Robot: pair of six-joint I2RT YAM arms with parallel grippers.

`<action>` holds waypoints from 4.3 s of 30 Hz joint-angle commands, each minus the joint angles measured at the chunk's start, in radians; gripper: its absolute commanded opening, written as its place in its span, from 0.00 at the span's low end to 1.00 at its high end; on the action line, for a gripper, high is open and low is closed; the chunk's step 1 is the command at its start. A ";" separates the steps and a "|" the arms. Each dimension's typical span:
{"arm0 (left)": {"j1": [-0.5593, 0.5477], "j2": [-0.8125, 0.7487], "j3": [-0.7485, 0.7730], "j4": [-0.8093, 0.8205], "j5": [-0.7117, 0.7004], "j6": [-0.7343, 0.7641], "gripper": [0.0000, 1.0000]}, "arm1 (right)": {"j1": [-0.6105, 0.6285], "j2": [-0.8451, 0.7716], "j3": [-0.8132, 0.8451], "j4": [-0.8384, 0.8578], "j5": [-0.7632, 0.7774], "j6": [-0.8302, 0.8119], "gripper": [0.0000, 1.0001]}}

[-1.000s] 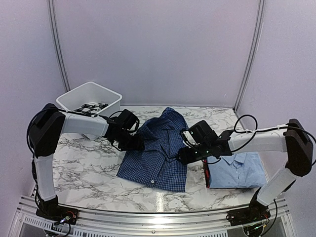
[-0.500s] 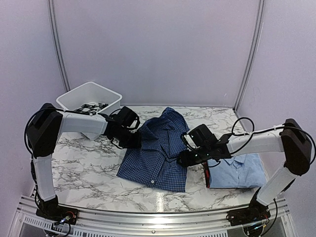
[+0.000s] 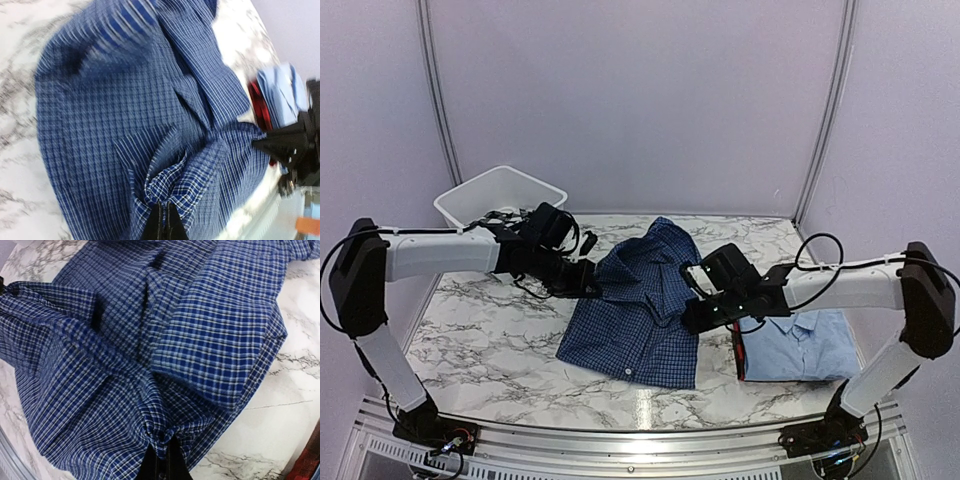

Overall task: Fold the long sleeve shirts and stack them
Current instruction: Flatten out the crumpled shirt at the center of the board.

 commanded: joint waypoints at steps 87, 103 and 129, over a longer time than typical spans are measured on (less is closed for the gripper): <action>0.017 0.555 0.659 -0.120 -0.491 -0.108 0.11 | -0.132 0.121 0.083 0.125 -0.061 0.075 0.51; 0.108 0.703 0.928 -0.124 -0.321 0.012 0.00 | -0.273 0.259 0.362 -0.009 0.081 -0.059 0.00; 0.127 0.466 0.759 -0.155 -0.214 0.071 0.65 | -0.467 0.450 0.654 -0.166 0.140 -0.221 0.41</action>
